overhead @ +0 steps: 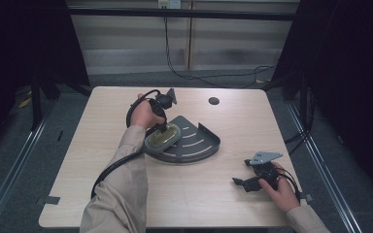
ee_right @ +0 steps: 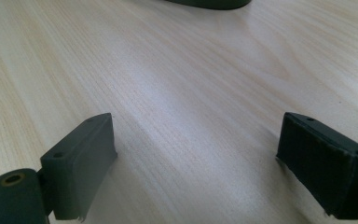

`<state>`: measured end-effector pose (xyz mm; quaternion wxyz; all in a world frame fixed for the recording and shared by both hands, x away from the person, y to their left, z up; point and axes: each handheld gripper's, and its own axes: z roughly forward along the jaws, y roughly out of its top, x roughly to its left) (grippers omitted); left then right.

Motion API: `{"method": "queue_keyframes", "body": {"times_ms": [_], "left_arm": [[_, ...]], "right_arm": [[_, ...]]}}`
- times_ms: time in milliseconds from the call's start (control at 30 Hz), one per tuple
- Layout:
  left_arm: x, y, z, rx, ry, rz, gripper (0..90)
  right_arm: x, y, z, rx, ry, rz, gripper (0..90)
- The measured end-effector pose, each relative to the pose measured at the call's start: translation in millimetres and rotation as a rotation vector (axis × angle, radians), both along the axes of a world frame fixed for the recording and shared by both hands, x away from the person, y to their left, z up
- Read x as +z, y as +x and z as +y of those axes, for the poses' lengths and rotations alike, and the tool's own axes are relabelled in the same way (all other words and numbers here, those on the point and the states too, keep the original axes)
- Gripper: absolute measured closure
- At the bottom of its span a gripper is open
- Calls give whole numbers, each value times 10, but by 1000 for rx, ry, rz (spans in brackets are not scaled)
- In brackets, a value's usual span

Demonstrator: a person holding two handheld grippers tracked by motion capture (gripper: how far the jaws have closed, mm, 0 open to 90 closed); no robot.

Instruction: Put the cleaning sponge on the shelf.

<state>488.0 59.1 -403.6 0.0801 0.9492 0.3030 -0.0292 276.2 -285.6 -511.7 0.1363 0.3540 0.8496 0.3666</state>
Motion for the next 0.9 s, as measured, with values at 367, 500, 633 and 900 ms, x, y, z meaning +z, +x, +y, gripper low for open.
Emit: {"method": "queue_keyframes", "body": {"times_ms": [367, 500, 633, 900], "left_arm": [[-52, 5, 0, -2, 19, -2, 714], [-71, 0, 10, 12, 13, -11, 714], [-88, -5, 23, 32, 4, -21, 714], [-115, -5, 41, 29, 1, -22, 713]], "right_arm": [[0, 0, 0, -1, -1, 0, 105], [0, 0, 0, 0, 0, 0, 105], [1, -1, 0, -1, -2, 0, 105], [1, -1, 0, -1, -3, 0, 105]]}}
